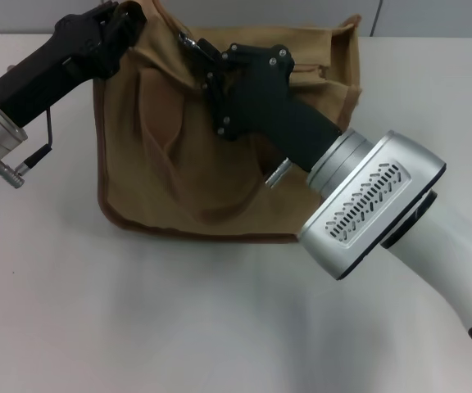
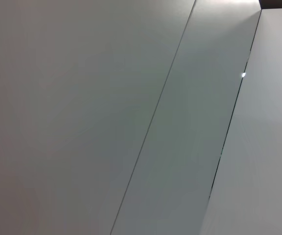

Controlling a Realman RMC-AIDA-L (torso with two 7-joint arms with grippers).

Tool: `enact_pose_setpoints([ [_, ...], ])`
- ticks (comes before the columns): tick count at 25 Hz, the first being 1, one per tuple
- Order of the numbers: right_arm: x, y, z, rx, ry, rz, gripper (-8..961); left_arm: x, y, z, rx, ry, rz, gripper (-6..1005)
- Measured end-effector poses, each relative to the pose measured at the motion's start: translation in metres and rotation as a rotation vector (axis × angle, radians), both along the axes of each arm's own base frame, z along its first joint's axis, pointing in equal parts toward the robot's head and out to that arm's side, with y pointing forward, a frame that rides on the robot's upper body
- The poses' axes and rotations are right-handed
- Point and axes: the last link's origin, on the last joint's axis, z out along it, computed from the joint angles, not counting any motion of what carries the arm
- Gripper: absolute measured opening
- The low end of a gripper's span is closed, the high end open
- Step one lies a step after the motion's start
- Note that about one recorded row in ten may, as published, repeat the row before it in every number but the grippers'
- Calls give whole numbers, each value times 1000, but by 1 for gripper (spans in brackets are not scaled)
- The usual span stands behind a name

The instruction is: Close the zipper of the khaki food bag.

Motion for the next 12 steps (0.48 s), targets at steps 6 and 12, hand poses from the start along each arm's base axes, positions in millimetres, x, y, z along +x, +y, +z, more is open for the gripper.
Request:
enact_pose_setpoints([
  [6,-4,5,-1,-6,-10,-1,32,2,-1,0,-3,-4,-13,30],
  [12,-6,5,-2,-9,-15,2,135,3,-1,-1,-9,-7,-18,29],
])
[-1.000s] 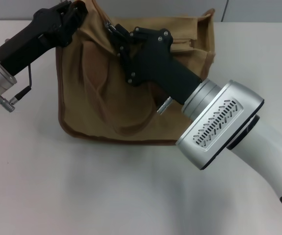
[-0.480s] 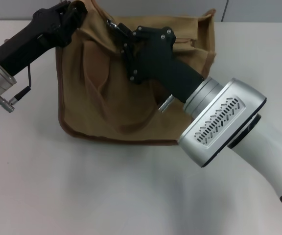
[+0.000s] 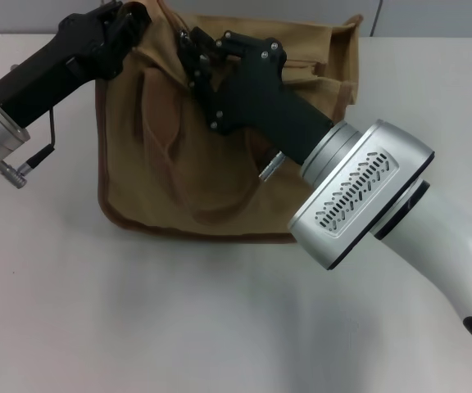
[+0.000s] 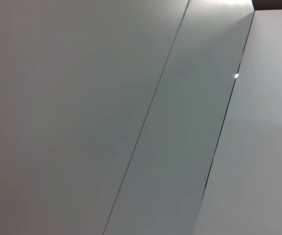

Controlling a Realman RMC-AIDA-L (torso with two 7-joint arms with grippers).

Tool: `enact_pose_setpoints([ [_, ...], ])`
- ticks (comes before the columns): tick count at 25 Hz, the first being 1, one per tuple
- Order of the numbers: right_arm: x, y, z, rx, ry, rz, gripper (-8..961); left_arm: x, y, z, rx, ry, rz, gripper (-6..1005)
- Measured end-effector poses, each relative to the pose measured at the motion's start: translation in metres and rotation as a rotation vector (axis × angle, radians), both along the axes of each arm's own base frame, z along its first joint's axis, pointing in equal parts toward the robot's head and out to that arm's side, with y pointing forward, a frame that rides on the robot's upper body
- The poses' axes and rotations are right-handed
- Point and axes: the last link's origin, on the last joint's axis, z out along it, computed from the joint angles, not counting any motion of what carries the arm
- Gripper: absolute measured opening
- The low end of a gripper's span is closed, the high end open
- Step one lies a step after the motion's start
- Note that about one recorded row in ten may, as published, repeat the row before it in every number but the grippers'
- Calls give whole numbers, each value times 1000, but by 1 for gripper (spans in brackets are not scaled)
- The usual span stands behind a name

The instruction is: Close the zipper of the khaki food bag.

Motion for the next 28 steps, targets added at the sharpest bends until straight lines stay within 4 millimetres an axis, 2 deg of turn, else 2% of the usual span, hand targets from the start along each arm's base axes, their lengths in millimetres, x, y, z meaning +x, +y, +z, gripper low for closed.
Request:
enact_pose_setpoints([
  [4,-2,0,0,-1,2,2,204,0,0,-1,-4,-4,0,29],
  [14,2,8,8,35,27,-37,222,0,-3,-1,-8,-12,-9,29],
  [28,-2,2,9,93,2,16,216,0,-3,-1,-7,-12,-8,29],
])
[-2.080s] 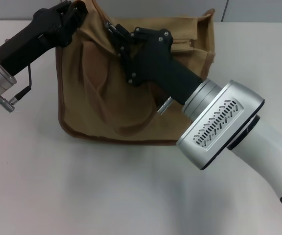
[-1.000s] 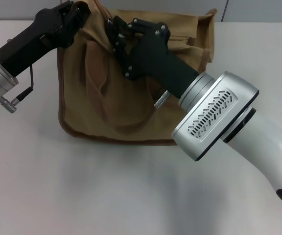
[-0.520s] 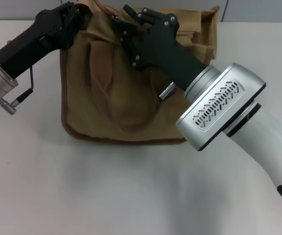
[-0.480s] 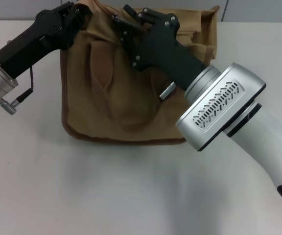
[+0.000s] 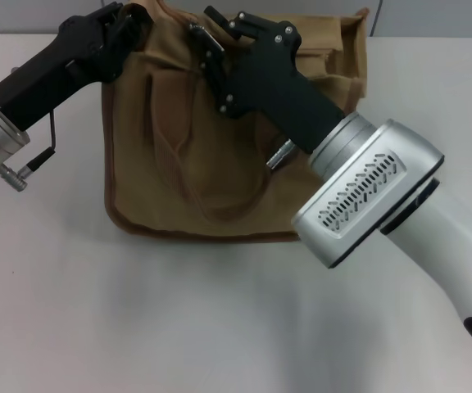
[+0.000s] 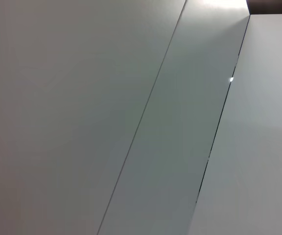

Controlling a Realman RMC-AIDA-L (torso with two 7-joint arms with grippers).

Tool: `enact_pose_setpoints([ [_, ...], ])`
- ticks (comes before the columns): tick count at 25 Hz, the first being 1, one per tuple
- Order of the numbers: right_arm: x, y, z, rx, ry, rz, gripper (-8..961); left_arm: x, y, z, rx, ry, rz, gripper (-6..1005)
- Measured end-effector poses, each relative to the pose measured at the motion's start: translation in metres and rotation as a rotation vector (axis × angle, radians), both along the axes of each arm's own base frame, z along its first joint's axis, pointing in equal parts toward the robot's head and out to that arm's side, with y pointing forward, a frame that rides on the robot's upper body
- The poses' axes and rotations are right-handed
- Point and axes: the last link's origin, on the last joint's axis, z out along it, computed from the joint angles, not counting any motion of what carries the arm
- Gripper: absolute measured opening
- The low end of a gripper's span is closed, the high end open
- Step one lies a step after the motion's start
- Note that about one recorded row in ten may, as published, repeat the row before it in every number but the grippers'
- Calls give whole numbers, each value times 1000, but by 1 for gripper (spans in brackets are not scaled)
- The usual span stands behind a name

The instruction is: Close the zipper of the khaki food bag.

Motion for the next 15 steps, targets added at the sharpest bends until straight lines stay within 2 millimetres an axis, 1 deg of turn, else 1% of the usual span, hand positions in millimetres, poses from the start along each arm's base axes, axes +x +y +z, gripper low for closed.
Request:
enact_pose_setpoints([
  [6,1,-7,1,4,7,28,213,0,1,0,2,0,5,29],
  [12,2,-9,-1,-2,-4,34,156,-1,1,0,2,1,7,30],
  [15,3,-8,-2,-4,-9,32,160,-1,1,0,2,2,7,30],
])
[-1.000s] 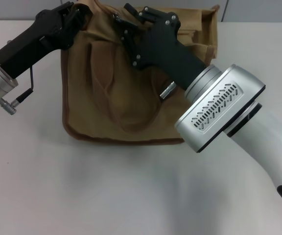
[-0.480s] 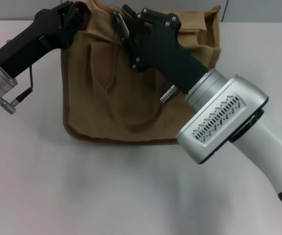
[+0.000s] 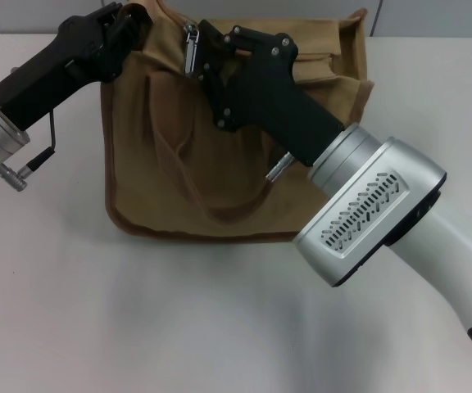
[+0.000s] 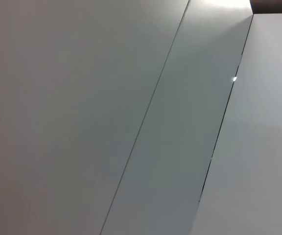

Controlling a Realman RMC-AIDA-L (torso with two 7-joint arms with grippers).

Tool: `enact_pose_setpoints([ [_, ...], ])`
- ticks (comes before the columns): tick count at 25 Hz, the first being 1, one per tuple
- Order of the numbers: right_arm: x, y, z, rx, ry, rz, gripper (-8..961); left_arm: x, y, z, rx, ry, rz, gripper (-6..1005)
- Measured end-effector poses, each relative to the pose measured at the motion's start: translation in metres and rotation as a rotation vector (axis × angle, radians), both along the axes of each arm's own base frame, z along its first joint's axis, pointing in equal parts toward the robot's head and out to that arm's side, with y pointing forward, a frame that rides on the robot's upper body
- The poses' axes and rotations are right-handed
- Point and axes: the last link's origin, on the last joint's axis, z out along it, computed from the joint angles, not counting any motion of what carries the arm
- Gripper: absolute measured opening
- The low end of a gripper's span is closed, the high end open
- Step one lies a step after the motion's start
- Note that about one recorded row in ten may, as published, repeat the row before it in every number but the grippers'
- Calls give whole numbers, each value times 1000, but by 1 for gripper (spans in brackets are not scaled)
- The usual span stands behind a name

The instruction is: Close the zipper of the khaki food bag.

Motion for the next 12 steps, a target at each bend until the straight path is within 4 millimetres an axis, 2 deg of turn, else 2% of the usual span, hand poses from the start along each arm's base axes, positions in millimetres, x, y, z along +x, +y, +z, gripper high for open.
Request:
enact_pose_setpoints([
  [8,6,-5,-4,15,-50,23,166,0,0,-1,-3,2,-1,29],
  [11,8,-8,-4,42,-71,29,299,0,0,-1,-4,1,-2,29],
  [12,8,-8,-4,48,-75,31,299,0,0,-1,-4,1,-2,29],
])
